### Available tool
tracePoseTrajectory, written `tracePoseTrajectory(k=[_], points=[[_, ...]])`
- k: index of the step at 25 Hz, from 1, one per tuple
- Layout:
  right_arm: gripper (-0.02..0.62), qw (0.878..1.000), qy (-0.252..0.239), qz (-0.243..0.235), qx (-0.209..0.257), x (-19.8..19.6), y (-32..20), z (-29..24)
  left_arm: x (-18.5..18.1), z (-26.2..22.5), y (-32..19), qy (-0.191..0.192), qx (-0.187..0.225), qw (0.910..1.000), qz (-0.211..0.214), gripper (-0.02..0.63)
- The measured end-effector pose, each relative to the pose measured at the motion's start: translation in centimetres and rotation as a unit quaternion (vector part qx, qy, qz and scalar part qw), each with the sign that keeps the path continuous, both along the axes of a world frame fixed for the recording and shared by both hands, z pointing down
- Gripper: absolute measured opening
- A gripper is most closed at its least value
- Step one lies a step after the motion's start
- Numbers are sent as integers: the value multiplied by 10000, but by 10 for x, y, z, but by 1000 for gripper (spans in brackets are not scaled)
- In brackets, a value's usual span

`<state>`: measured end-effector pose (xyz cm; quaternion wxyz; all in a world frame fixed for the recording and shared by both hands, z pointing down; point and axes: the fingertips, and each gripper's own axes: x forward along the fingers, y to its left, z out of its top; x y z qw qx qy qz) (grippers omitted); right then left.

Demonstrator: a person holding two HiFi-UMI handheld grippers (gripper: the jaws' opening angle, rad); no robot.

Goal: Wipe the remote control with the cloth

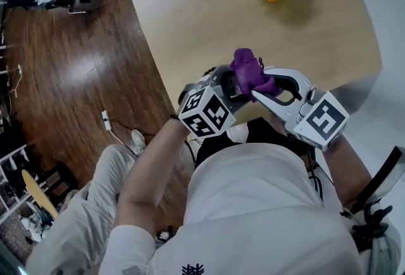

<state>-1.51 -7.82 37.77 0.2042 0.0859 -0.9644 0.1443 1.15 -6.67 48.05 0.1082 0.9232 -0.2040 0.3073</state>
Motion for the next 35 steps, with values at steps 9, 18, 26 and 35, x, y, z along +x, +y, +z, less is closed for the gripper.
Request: tracePoseTrajectory(k=[9,18,26,35], points=[[124,9992,-172,-332,-102,-48,32,-3,-1,-23,18,30,19,9996,-288,278],[124,9995,105,187,245,-4,-10,15,-20,-19,23,-93,74,9985,-531,278],[124,9936,442,976,350,51,-53,26,-29,-18,18,-198,178,9979,-592,279],[124,9979,-584,252,135,-17,-9,-27,-11,-13,15,-204,183,9985,-477,279]])
